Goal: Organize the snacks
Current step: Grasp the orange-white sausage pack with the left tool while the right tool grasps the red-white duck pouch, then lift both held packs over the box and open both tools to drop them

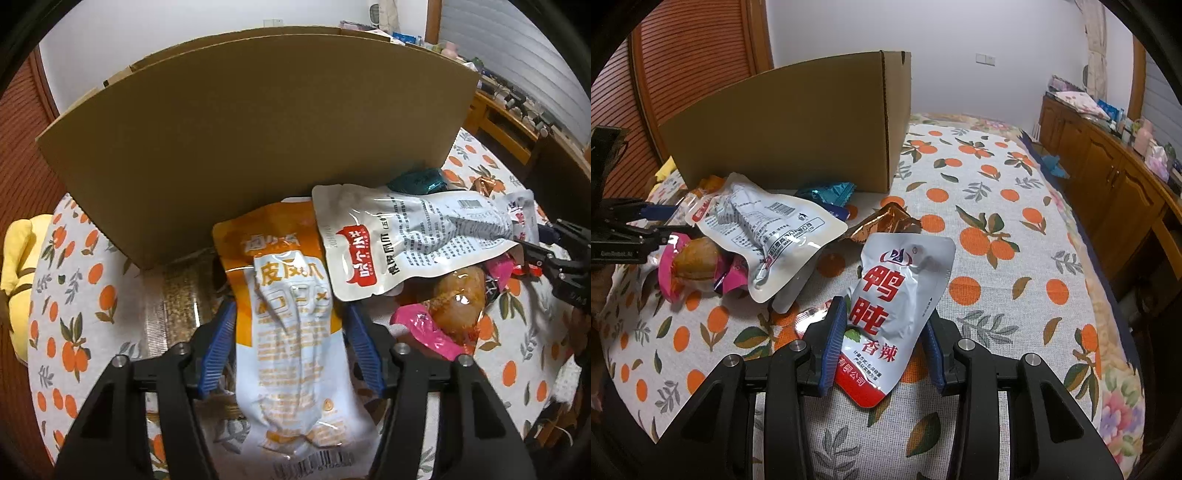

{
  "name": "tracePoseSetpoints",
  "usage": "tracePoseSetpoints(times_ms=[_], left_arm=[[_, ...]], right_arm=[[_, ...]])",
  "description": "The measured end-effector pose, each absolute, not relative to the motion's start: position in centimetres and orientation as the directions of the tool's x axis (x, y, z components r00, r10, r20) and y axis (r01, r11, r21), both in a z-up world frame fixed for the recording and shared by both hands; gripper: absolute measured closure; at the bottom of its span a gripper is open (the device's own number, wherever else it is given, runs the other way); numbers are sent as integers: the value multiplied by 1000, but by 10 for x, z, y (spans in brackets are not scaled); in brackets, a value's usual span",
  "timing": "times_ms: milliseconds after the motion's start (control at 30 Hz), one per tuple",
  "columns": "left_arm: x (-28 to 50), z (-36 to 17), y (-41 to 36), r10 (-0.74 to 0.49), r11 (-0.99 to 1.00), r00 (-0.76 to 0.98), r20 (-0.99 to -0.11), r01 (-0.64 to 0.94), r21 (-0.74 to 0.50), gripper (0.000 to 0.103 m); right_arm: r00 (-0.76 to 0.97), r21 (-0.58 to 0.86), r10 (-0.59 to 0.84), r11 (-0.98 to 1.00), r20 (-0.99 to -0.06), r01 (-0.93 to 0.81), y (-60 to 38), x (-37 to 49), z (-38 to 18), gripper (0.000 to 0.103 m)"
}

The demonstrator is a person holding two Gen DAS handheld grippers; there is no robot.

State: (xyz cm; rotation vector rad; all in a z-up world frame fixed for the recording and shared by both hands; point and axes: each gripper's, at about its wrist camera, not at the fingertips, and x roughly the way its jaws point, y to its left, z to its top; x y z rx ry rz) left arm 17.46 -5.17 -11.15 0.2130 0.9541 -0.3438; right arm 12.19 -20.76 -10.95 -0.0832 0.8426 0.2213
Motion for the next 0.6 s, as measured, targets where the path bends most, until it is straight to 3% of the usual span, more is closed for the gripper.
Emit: tracePoseSetpoints(times_ms=[167, 600], left_arm=[[168, -110, -47, -198, 925, 540, -818, 380, 27, 53], [137, -85, -21, -251, 933, 601, -759, 360, -24, 53]], right_arm=[[644, 15, 162, 974, -748, -227, -208, 122, -110, 64], [644, 15, 162, 974, -747, -227, -208, 122, -110, 64]])
